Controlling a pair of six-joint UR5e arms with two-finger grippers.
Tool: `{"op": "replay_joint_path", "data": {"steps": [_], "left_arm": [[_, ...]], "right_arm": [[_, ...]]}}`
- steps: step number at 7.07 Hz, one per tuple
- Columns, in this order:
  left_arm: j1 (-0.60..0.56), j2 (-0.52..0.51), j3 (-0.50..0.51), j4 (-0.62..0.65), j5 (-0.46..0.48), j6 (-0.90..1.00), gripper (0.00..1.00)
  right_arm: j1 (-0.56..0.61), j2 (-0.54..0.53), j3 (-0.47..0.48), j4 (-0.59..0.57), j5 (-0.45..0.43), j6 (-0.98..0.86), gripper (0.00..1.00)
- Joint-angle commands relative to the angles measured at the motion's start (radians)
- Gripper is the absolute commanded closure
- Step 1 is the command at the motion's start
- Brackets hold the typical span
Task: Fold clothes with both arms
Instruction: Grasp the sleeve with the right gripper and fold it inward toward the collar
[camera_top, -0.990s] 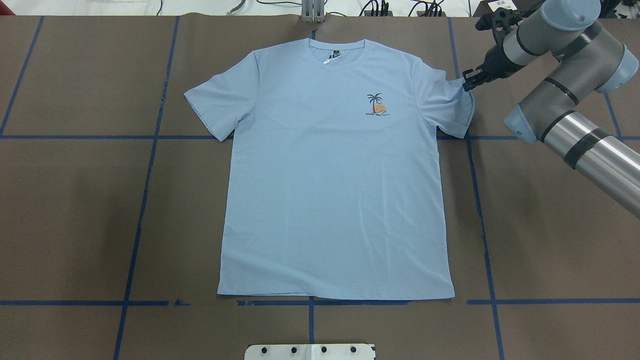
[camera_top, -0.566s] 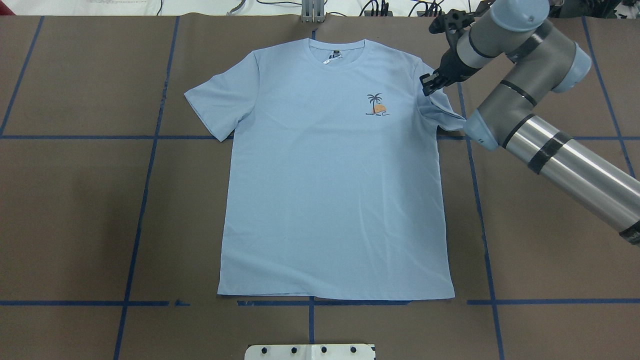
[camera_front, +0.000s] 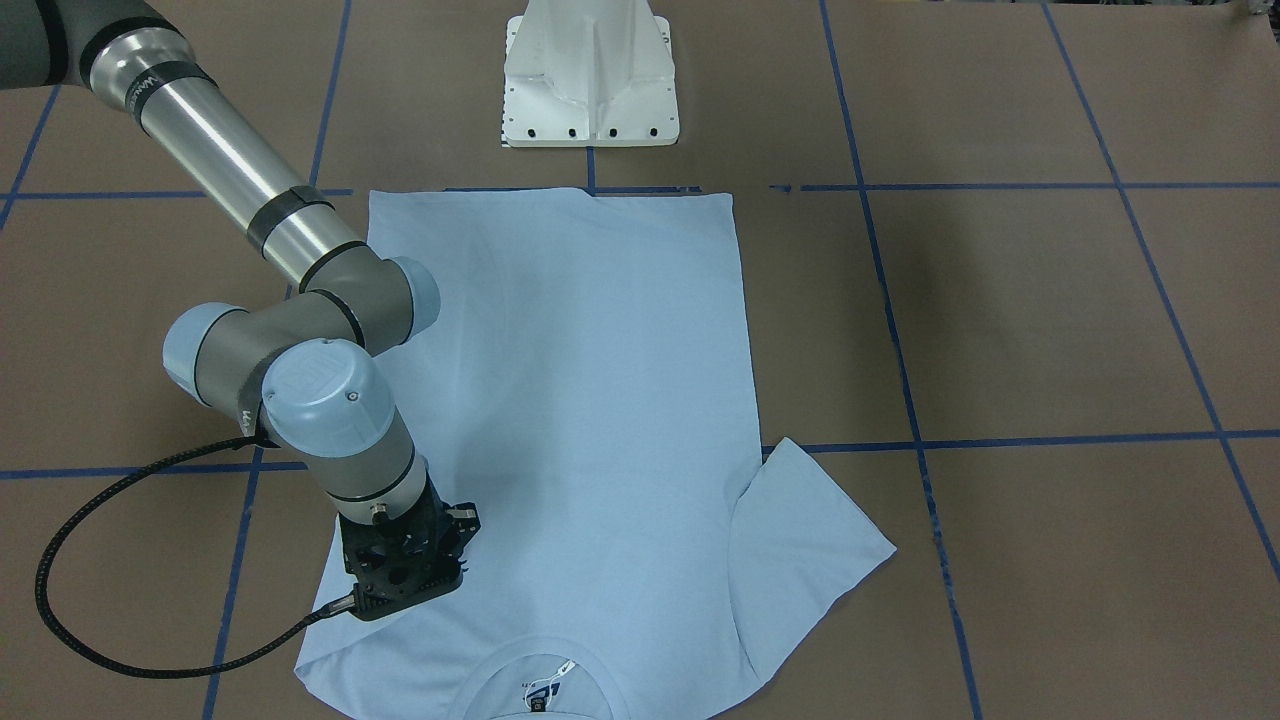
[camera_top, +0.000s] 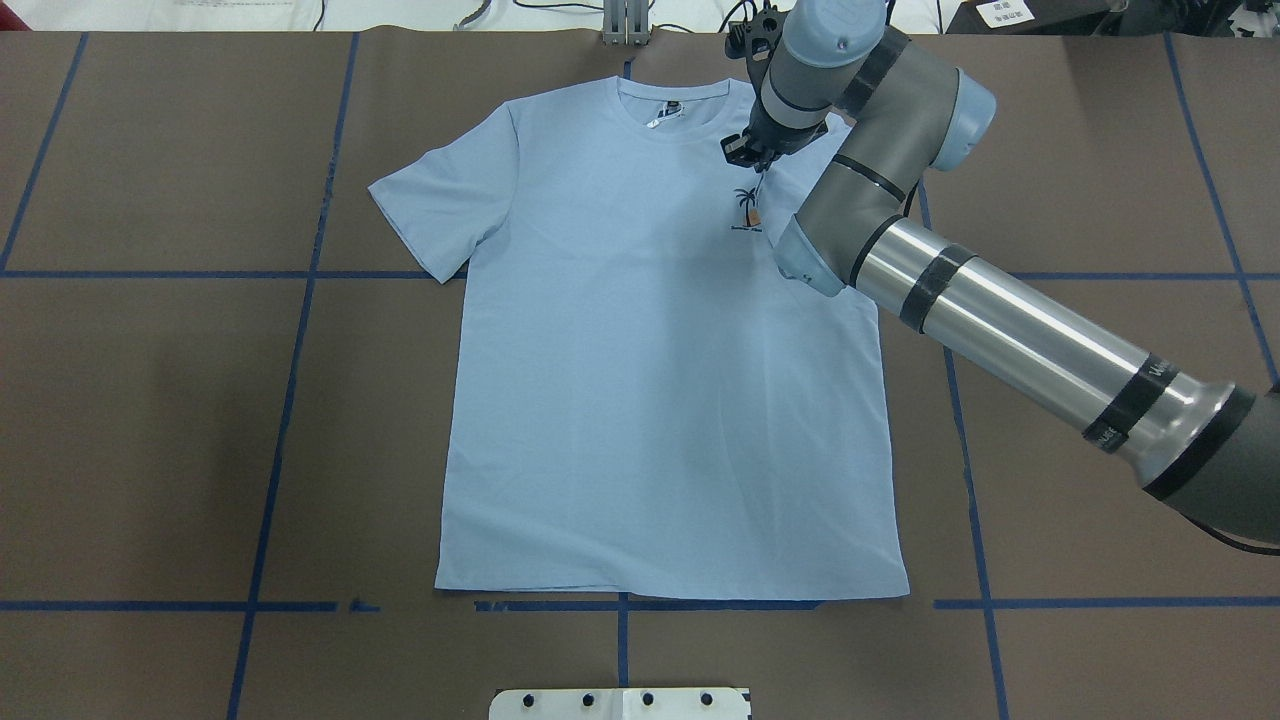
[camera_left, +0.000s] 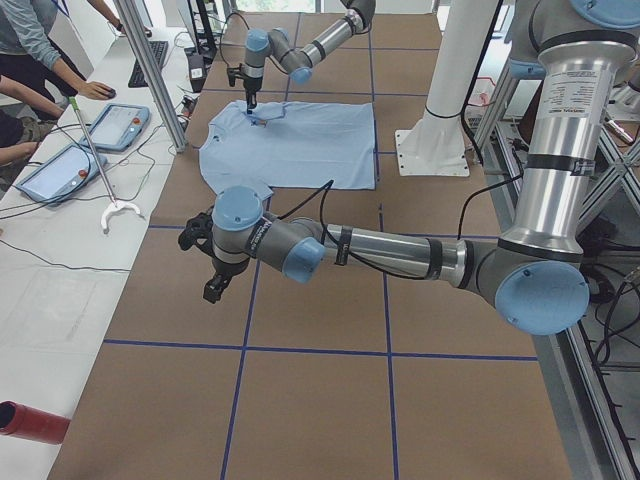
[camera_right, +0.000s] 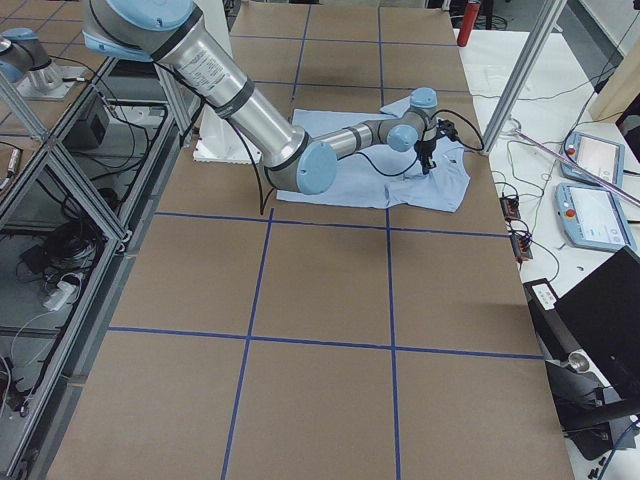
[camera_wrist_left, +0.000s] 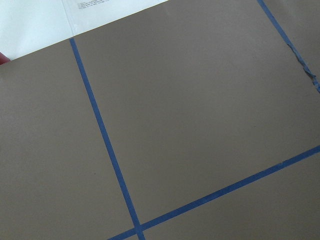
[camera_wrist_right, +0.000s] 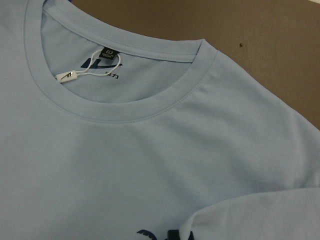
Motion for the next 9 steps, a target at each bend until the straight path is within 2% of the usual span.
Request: {"op": "replay_joint_path", "data": {"steps": [1, 2, 3, 4, 5, 6, 7, 8, 9], "left_arm": [[0.000, -0.004, -0.002, 0.000, 0.000, 0.000, 0.00], [0.000, -0.004, -0.003, 0.000, 0.000, 0.000, 0.00], [0.001, -0.010, -0.002, 0.000, 0.000, 0.000, 0.00], [0.001, -0.040, 0.007, 0.000, 0.001, -0.037, 0.00], [0.009, -0.072, 0.003, -0.006, 0.003, -0.133, 0.00], [0.068, -0.105, 0.010, -0.050, 0.009, -0.254, 0.00], [0.158, -0.166, 0.018, -0.075, 0.085, -0.425, 0.00], [0.270, -0.215, 0.017, -0.078, 0.200, -0.591, 0.00], [0.343, -0.255, 0.018, -0.118, 0.228, -0.753, 0.00]], "right_arm": [[-0.003, 0.012, -0.020, 0.001, -0.014, 0.002, 1.00], [-0.003, 0.021, -0.021, 0.001, -0.015, 0.002, 1.00], [-0.003, 0.021, -0.021, 0.001, -0.014, 0.004, 0.20], [-0.003, 0.038, -0.021, -0.002, -0.006, 0.034, 0.00], [-0.003, 0.041, -0.014, -0.006, 0.015, 0.135, 0.00], [0.001, 0.039, 0.005, -0.033, 0.037, 0.153, 0.00], [0.002, 0.038, 0.055, -0.167, 0.042, 0.154, 0.00], [0.023, 0.017, 0.127, -0.255, 0.067, 0.151, 0.00], [0.051, -0.046, 0.199, -0.260, 0.106, 0.147, 0.00]]}}
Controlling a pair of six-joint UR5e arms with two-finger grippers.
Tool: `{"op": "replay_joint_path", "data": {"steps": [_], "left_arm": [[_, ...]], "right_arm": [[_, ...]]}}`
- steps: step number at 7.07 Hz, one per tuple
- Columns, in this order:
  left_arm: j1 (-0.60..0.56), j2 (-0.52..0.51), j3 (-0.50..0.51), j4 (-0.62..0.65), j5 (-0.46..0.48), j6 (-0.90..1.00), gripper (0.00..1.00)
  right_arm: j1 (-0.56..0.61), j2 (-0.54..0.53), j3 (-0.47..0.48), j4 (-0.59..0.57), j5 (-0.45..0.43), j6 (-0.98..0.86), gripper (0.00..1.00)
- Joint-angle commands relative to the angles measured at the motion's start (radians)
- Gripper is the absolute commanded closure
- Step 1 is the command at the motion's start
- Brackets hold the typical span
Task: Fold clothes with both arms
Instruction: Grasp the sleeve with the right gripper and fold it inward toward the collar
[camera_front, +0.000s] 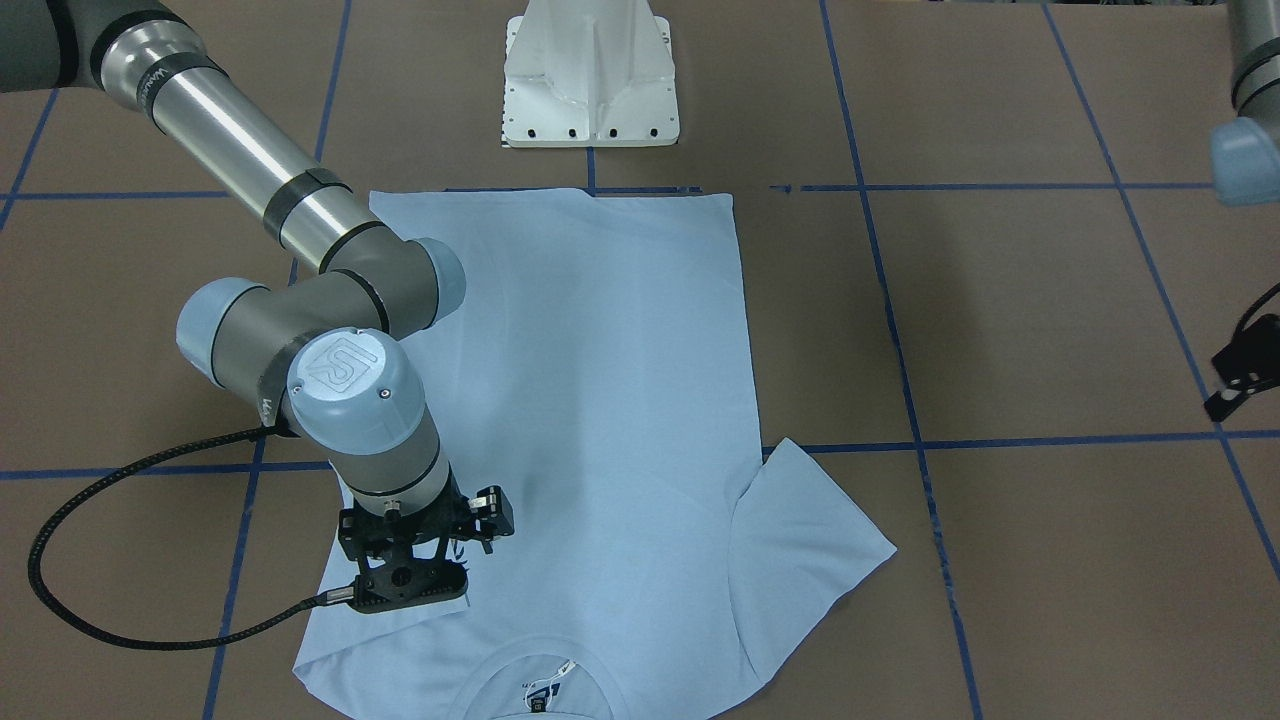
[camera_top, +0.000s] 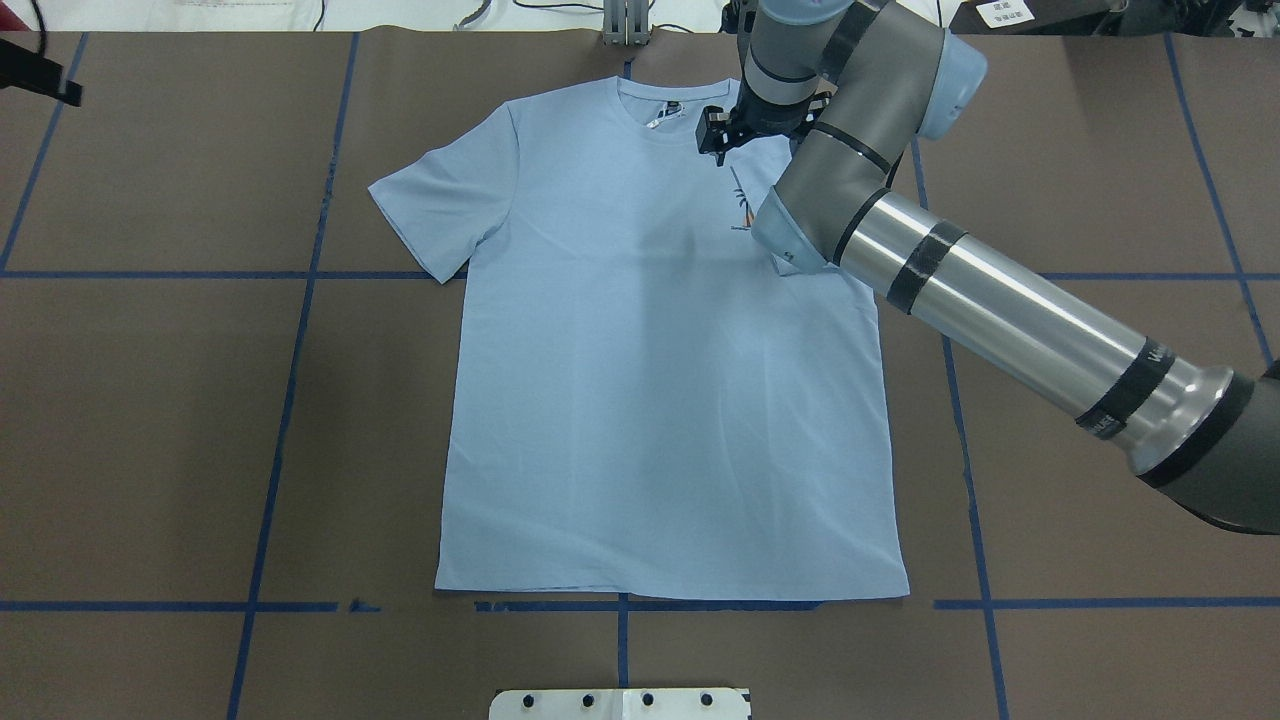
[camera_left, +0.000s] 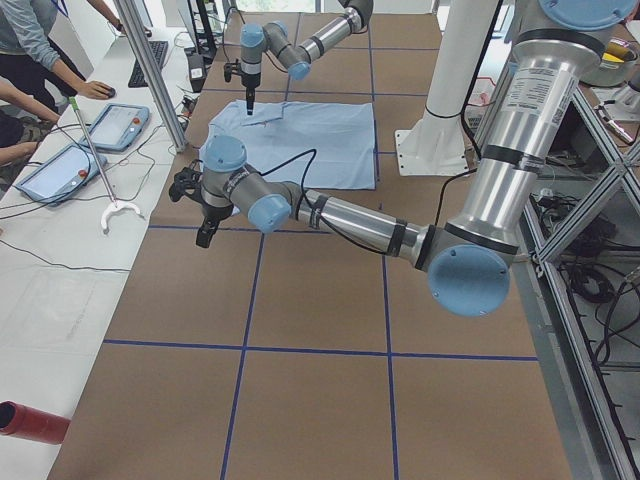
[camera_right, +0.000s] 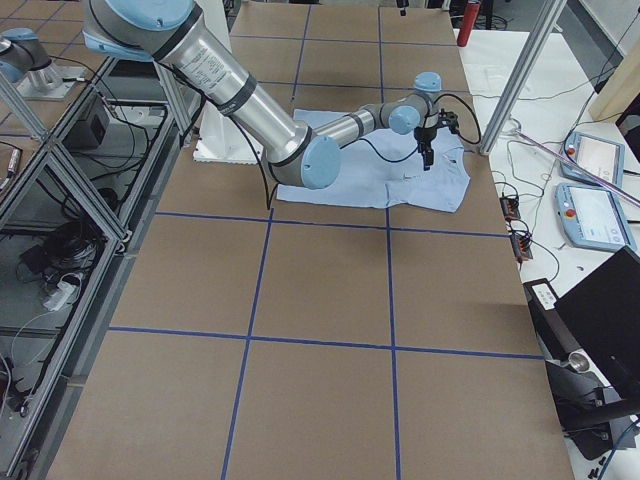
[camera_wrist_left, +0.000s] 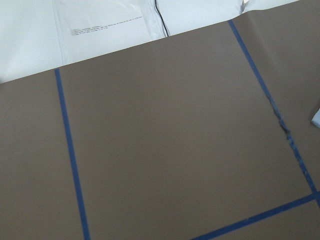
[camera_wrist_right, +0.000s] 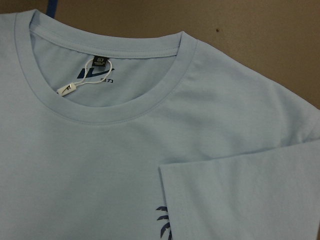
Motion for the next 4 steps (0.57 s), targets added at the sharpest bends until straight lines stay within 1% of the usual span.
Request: {"op": "replay_joint_path", "data": {"steps": [1, 2, 3, 4], "left_arm": [[0.173, -0.058, 0.006, -0.113, 0.096, -0.336, 0.00], [0.272, -0.083, 0.038, -0.150, 0.230, -0.441, 0.00], [0.337, -0.169, 0.143, -0.156, 0.339, -0.530, 0.00], [0.383, -0.200, 0.234, -0.250, 0.384, -0.607, 0.00]], "right_arm": [[0.061, -0.120, 0.158, -0.067, 0.099, -0.004, 0.00], [0.127, -0.183, 0.210, -0.075, 0.196, -0.013, 0.00], [0.170, -0.203, 0.215, -0.084, 0.279, -0.042, 0.00], [0.195, -0.222, 0.221, -0.087, 0.322, -0.076, 0.00]]}}
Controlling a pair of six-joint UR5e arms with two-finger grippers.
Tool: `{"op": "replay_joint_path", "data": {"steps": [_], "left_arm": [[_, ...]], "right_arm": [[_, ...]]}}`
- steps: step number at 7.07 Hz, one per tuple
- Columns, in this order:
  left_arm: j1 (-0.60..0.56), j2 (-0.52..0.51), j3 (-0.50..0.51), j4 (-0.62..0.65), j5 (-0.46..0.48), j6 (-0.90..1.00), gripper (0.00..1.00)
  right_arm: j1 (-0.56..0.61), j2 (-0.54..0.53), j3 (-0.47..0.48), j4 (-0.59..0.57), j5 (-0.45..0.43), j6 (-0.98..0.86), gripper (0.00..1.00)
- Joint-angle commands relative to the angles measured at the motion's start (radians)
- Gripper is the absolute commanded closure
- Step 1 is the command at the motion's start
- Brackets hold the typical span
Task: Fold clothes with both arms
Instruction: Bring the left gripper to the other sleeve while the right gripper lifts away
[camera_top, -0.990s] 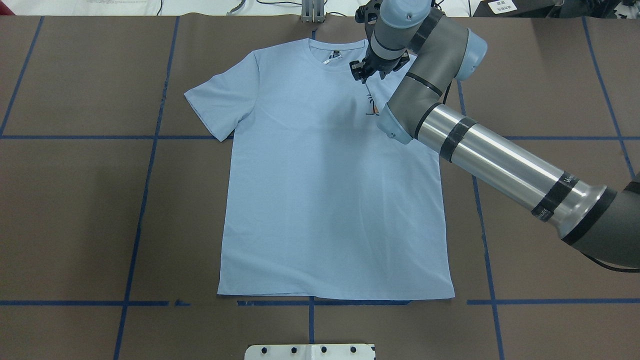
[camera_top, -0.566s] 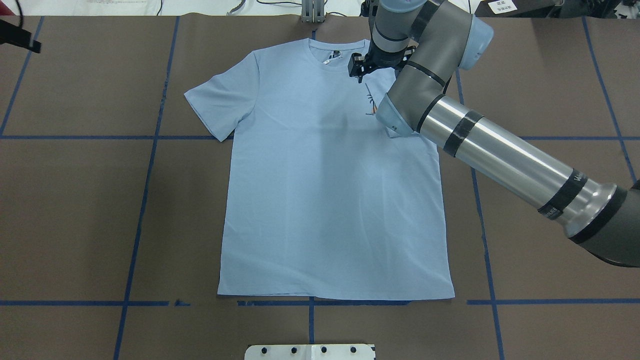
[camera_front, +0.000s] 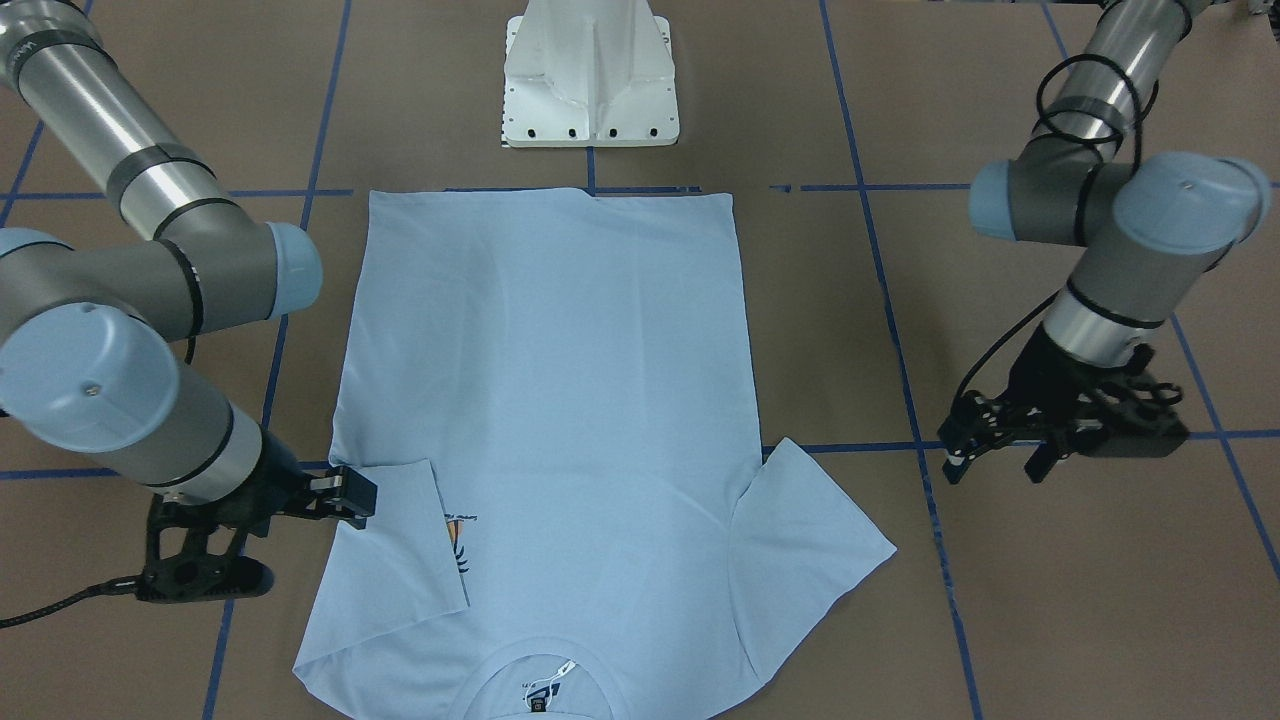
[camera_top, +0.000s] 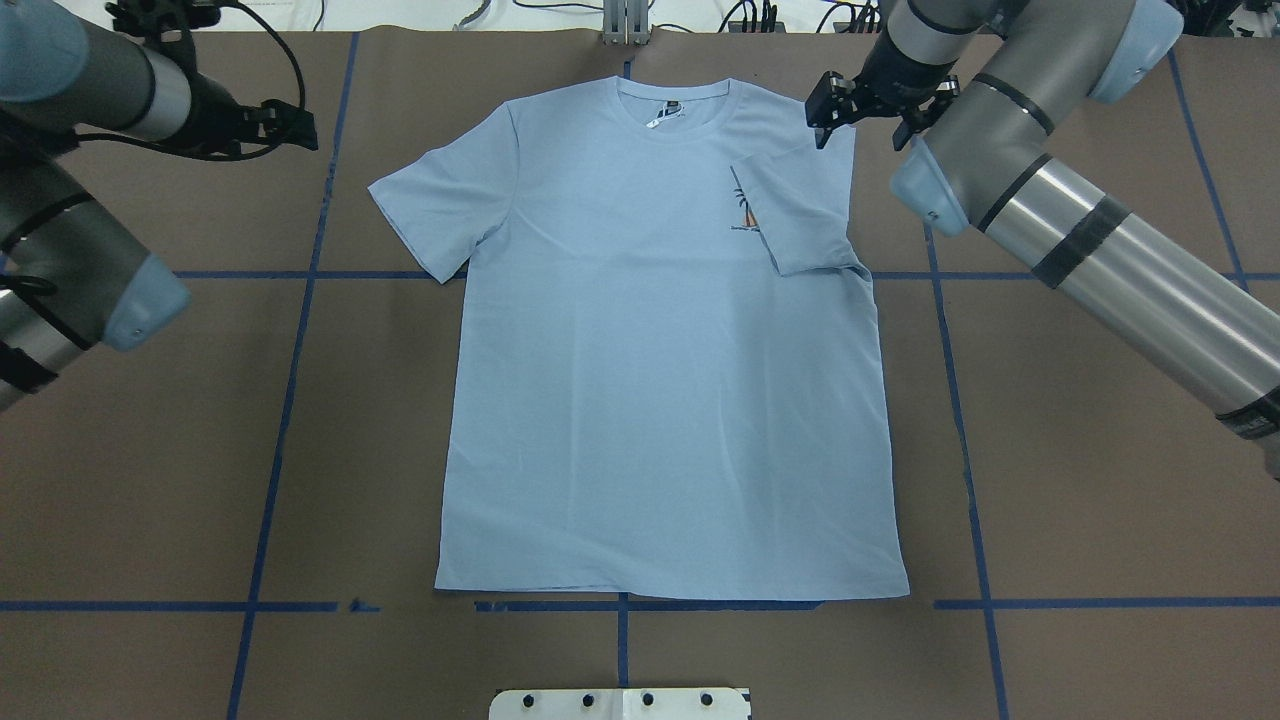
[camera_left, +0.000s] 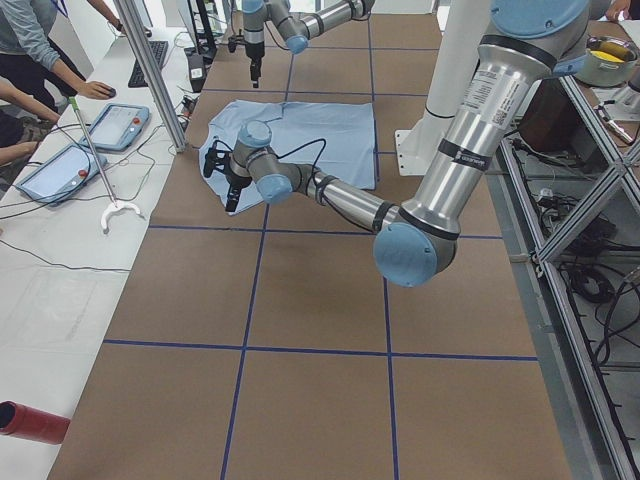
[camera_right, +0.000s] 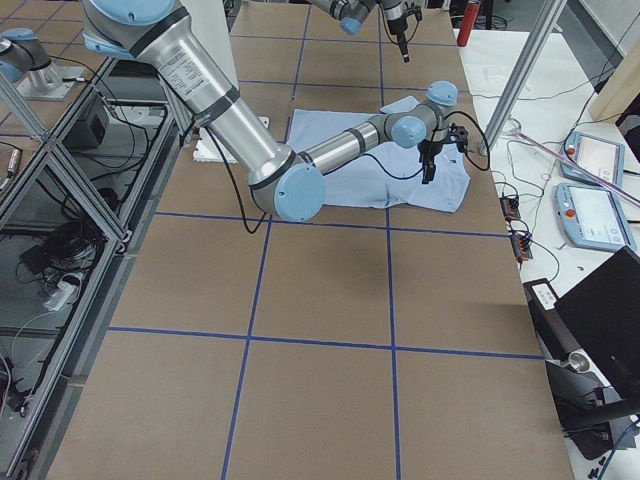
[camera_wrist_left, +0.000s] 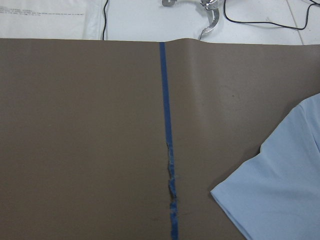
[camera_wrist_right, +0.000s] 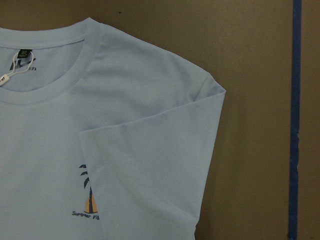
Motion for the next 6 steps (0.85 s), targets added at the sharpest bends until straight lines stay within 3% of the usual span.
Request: {"op": "replay_joint_path", "data": {"steps": [1, 3, 6], "left_arm": [[0.085, -0.060, 0.178, -0.160, 0.116, -0.130, 0.00], [0.128, -0.113, 0.270, -0.165, 0.188, -0.130, 0.01], [0.143, -0.161, 0.332, -0.164, 0.206, -0.123, 0.07]], "right_arm": [[0.042, -0.037, 0.027, -0.007, 0.083, -0.039, 0.00], [0.028, -0.036, 0.026, -0.005, 0.068, -0.038, 0.00], [0.023, -0.034, 0.023, -0.005, 0.060, -0.038, 0.00]]}}
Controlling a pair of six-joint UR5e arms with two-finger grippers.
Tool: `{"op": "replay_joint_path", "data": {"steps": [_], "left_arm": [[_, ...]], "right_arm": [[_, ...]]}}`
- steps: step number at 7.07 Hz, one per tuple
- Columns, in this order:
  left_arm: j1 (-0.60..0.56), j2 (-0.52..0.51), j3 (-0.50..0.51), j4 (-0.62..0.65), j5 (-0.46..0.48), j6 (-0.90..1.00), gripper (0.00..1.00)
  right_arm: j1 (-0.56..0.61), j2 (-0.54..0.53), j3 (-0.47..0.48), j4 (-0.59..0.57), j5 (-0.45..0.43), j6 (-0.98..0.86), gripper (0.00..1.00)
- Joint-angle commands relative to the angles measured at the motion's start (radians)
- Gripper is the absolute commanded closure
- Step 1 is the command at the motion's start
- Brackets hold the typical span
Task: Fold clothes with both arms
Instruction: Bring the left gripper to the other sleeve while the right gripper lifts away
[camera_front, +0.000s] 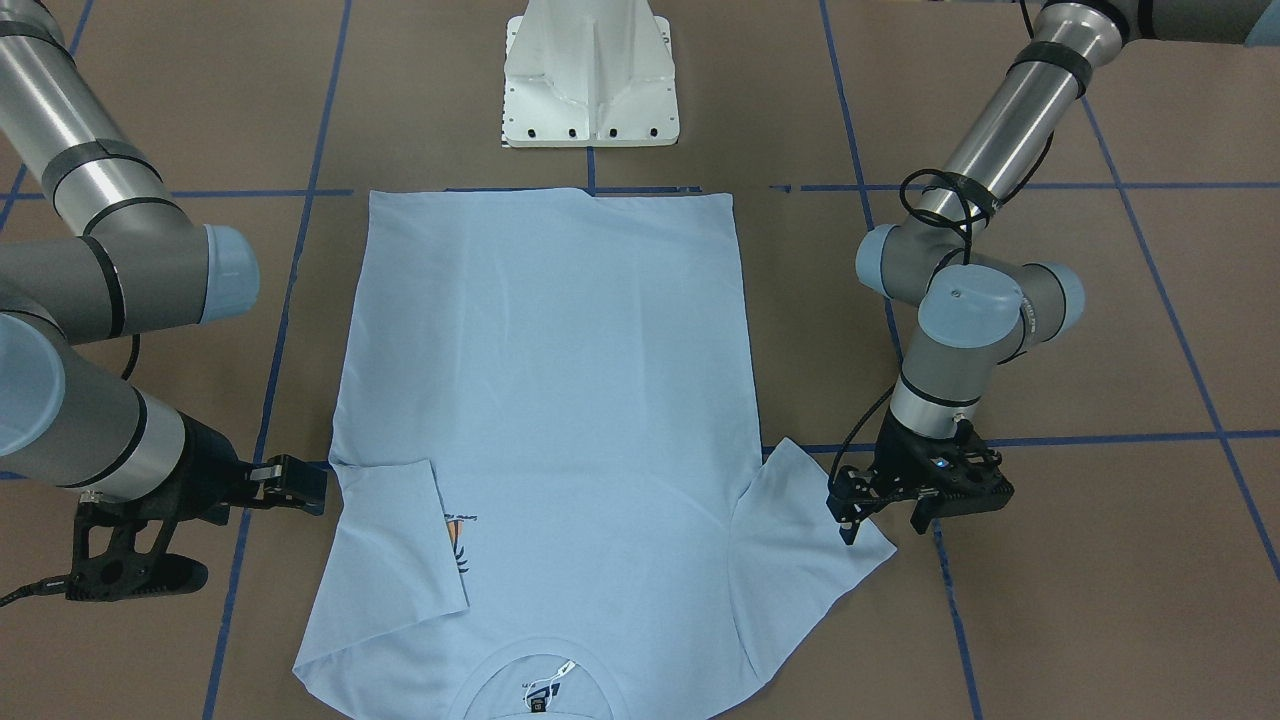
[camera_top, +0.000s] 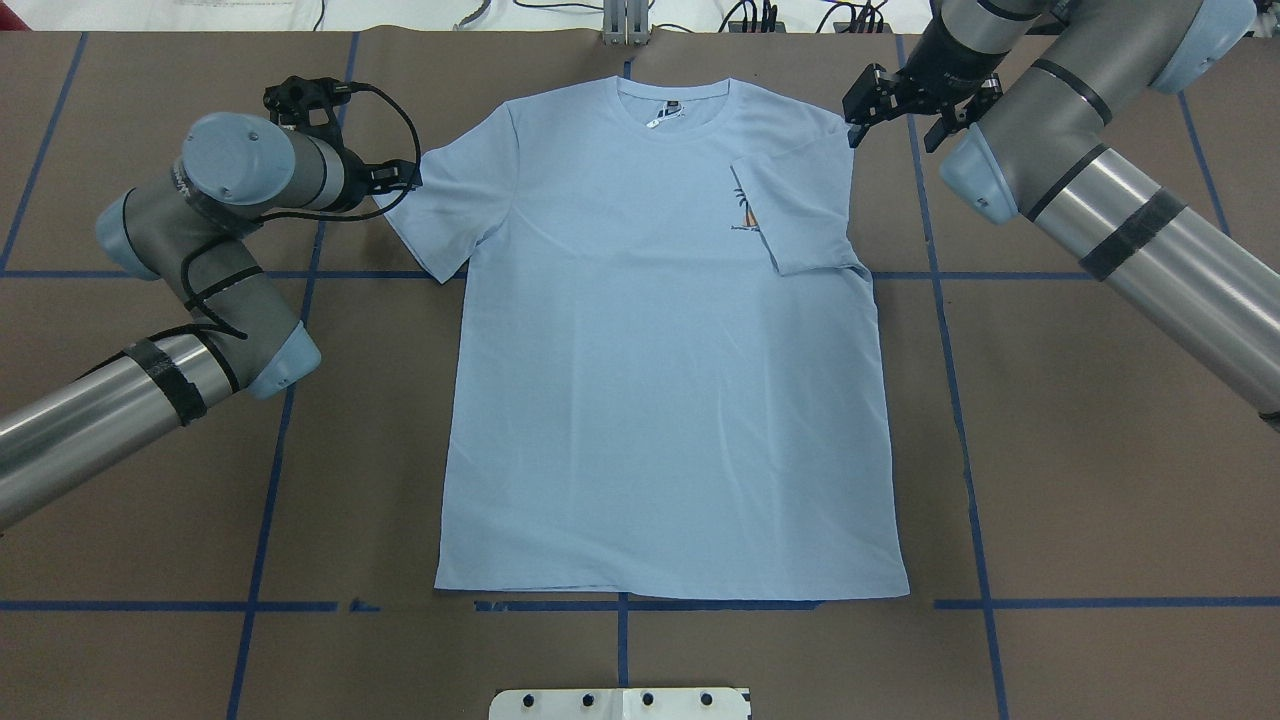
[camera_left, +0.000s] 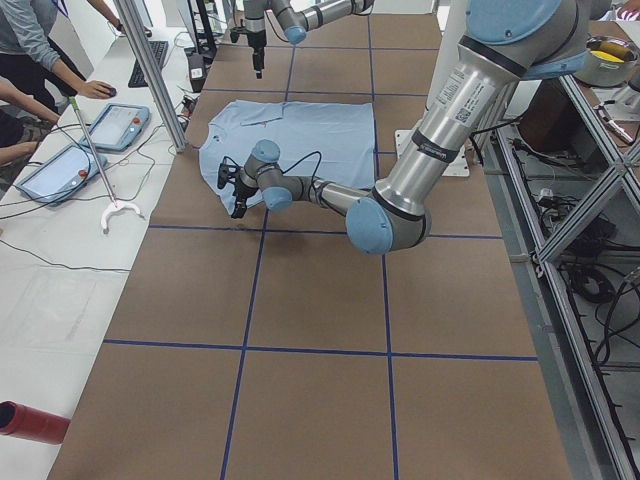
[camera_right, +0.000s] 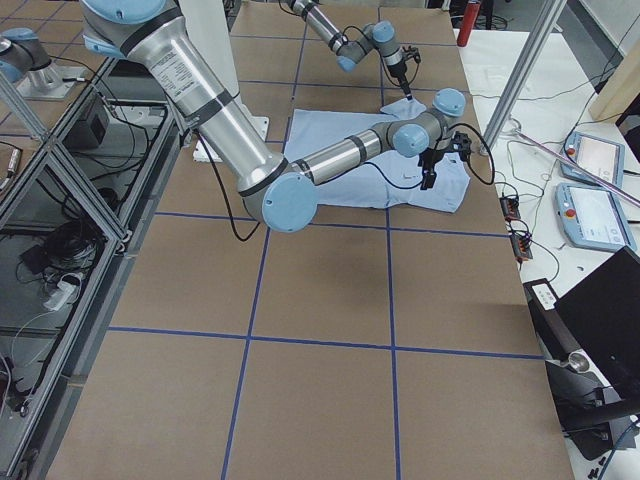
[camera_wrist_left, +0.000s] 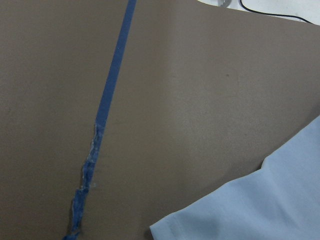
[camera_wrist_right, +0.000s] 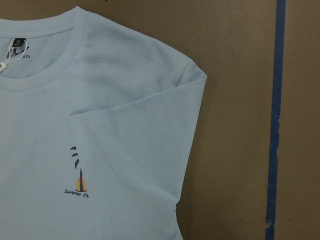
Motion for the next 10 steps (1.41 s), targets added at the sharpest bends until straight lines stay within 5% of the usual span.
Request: {"op": "replay_joint_path", "data": {"steps": [1, 3, 5, 9, 10], "left_arm": [[0.003, -0.017, 0.035, 0.000, 0.023, 0.007, 0.09], [0.003, -0.025, 0.059, -0.002, 0.050, 0.040, 0.13], [0.003, -0.028, 0.059, -0.002, 0.052, 0.040, 0.27], [0.005, -0.028, 0.052, 0.000, 0.050, 0.044, 0.70], [0.005, -0.028, 0.047, 0.003, 0.044, 0.044, 0.91]], "right_arm": [[-0.005, 0.002, -0.002, 0.000, -0.009, 0.000, 0.00], [-0.007, 0.004, -0.005, 0.000, -0.009, 0.000, 0.00], [-0.008, 0.004, -0.007, 0.000, -0.011, 0.000, 0.00], [-0.016, 0.005, -0.010, 0.000, -0.034, -0.002, 0.00], [-0.016, 0.005, -0.010, 0.000, -0.034, -0.002, 0.00]]}}
